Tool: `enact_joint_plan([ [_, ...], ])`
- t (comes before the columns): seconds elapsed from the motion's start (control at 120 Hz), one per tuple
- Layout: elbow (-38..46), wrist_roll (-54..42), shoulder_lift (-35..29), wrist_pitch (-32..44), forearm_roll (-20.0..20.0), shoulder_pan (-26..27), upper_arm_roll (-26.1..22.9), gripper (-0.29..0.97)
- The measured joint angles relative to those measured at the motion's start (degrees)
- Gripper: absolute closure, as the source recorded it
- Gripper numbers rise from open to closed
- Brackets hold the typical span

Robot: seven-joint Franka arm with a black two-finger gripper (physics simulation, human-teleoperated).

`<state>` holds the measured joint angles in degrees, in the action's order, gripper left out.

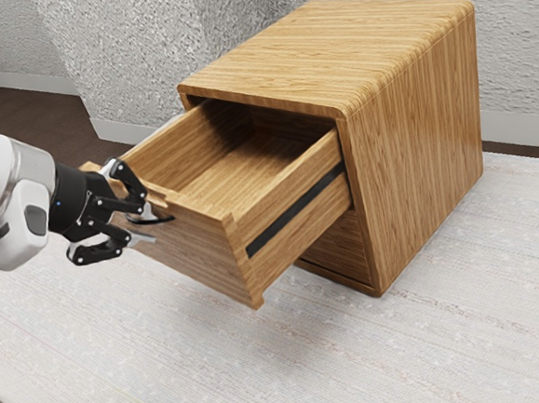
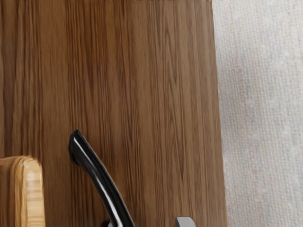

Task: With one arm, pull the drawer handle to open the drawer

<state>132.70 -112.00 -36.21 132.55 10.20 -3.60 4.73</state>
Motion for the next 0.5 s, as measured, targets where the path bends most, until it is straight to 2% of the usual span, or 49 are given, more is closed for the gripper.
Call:
enact_joint_plan([
  [0.142,-0.3,0.4,-0.7,-1.3,-0.3,0.1,0.0,0.57],
  [0.25,-2.6,0.8,-1.5,-3.5,-0.5,0.1,0.0,0.46],
  [0.308,-6.5,1.0,-1.6,-6.1,-0.5,0.1,0.0,0.42],
  [0.383,-20.6,2.5,0.1,-13.7,-2.4,-0.1,-0.4,0.38],
  [0.458,-47.9,9.5,12.0,-27.5,-8.4,-0.1,-3.8,0.28],
  [0.5,-56.7,15.5,17.6,-34.4,-10.4,-0.1,-4.5,0.23],
])
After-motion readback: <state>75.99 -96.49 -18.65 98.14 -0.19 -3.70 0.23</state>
